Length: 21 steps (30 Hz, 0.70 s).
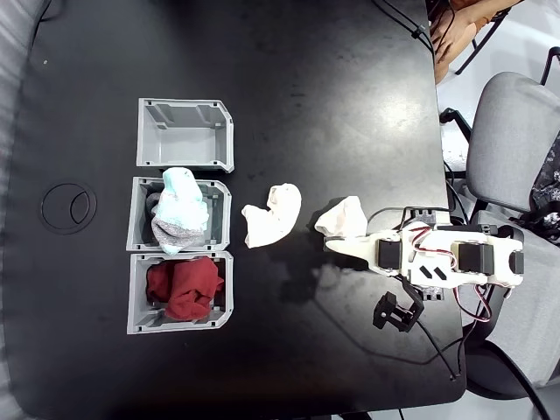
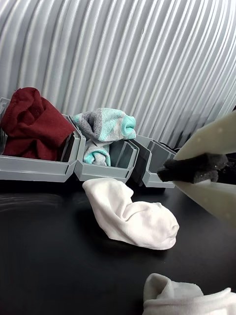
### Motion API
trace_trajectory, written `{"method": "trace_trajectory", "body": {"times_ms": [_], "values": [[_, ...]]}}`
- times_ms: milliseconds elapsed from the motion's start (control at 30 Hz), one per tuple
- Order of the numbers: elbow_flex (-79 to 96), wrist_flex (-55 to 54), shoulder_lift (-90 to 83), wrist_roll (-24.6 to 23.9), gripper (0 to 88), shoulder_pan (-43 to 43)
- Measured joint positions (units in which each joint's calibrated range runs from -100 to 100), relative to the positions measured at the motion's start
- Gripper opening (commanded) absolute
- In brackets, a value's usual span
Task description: Put the sock in the container
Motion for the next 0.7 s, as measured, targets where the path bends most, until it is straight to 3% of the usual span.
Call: {"method": "trace_trajectory", "body": {"times_ms": [333, 700], "values": [[-12.07, 7.32, 4.77, -1.93, 1.1, 0.00], [-27.48, 7.65, 35.24, -4.50, 1.2, 7.62]]}}
